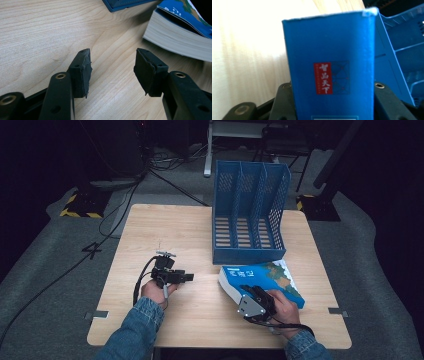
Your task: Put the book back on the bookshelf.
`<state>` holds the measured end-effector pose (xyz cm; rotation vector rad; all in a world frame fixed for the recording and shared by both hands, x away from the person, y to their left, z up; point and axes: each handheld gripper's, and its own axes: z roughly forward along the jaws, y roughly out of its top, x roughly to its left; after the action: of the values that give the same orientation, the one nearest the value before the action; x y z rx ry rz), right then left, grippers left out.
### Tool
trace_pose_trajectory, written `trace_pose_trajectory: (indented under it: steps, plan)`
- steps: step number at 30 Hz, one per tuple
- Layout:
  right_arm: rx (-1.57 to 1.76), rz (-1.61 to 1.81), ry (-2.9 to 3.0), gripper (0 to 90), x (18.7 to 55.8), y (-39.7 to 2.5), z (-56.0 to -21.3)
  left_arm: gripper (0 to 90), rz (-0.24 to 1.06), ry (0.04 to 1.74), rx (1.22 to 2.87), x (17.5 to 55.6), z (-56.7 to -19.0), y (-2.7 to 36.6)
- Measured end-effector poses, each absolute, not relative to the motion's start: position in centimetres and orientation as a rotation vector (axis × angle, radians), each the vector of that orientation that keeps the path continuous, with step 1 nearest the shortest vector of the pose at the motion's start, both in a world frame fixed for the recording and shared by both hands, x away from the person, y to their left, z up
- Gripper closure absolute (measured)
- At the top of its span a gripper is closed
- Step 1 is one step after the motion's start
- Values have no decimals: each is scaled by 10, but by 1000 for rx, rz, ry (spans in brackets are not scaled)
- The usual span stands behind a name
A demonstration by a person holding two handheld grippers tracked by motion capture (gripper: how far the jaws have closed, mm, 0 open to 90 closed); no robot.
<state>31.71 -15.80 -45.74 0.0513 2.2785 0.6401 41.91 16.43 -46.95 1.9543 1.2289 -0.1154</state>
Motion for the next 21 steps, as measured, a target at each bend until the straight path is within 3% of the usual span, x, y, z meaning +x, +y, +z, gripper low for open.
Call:
trace_pose_trajectory:
  steps: [21]
  plan:
    - [37, 958, 2459, 598, 312, -173, -431, 471, -107, 1234, 1949, 419, -470, 165]
